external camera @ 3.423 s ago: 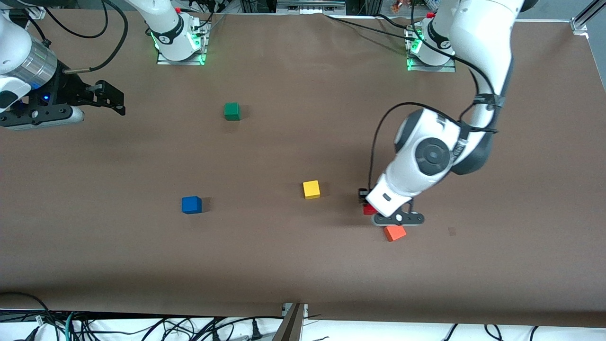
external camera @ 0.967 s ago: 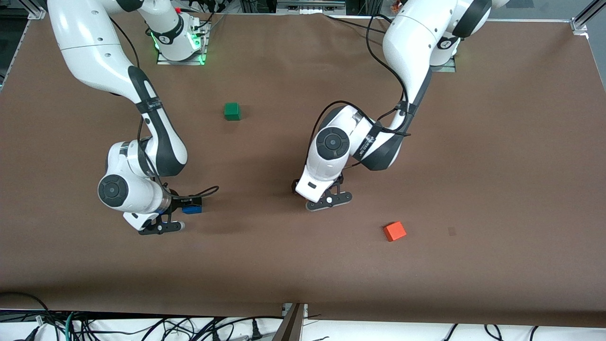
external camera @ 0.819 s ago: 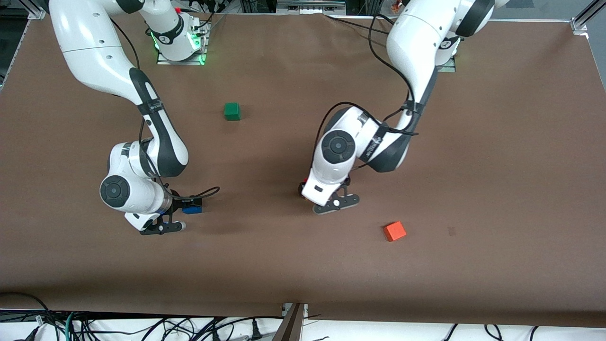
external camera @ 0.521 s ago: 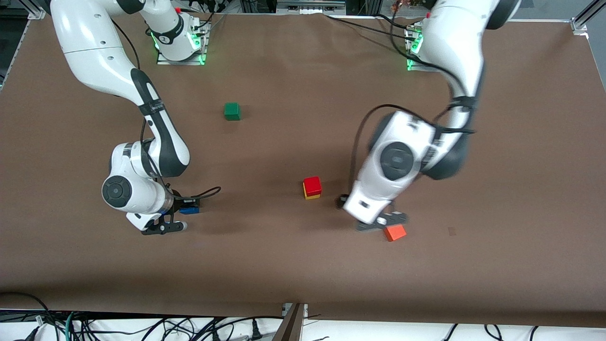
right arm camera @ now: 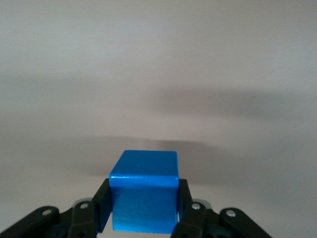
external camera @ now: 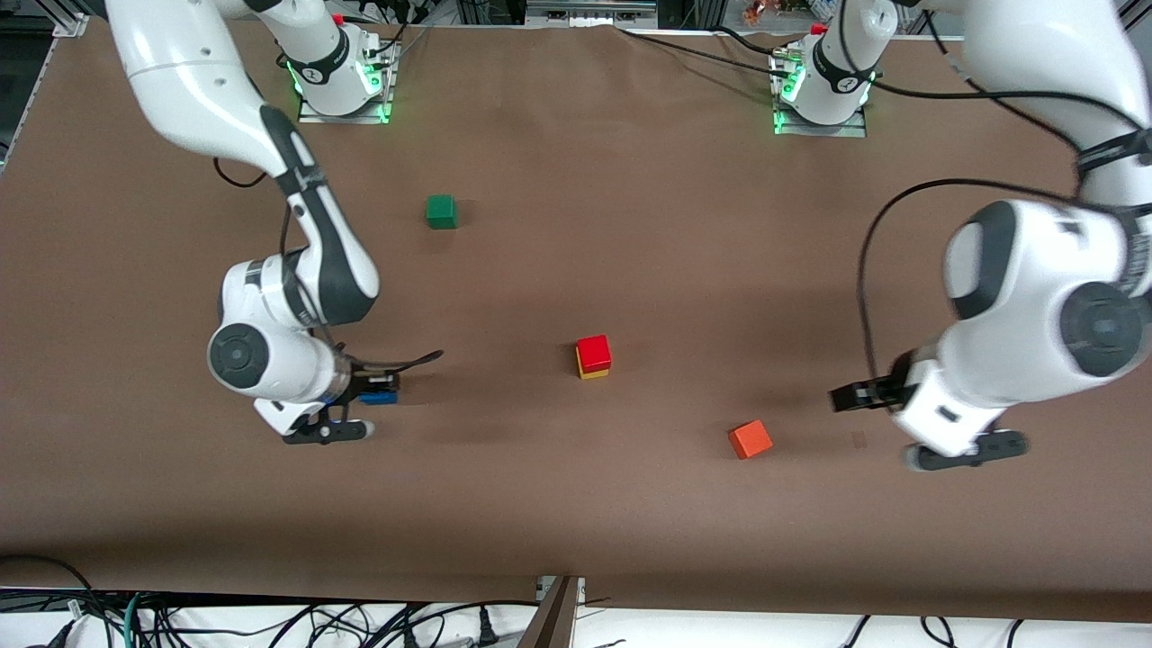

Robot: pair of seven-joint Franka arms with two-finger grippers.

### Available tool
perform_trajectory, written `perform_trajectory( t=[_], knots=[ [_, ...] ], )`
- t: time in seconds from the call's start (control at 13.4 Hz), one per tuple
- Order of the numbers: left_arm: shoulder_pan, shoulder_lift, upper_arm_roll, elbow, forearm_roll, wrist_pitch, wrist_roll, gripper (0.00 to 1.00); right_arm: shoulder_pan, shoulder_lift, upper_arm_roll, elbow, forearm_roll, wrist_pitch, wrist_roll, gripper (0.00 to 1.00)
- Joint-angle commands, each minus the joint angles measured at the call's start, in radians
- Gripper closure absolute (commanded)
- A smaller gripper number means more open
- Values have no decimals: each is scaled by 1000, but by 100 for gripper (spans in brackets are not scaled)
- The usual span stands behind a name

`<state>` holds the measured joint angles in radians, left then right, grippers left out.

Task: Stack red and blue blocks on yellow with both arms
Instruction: 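Open the left gripper and withdraw while the right gripper lifts the blue cube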

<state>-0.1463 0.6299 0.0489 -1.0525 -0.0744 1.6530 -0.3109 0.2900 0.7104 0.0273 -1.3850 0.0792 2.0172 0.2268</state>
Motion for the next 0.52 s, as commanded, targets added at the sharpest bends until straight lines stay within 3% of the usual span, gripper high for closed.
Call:
perform_trajectory(
  t=[0.0, 0.22, 0.45],
  knots=[
    [13, -77, -14, -18, 13, -25, 10, 0, 124, -22, -1, 85, 13, -109, 154, 72],
    [34, -128, -14, -18, 10, -82, 10, 0, 237, 3, 40, 168, 10, -78, 414, 71],
    [60, -157, -17, -17, 12, -123, 10, 0, 317, 9, 42, 181, 8, 1, 515, 70]
  ],
)
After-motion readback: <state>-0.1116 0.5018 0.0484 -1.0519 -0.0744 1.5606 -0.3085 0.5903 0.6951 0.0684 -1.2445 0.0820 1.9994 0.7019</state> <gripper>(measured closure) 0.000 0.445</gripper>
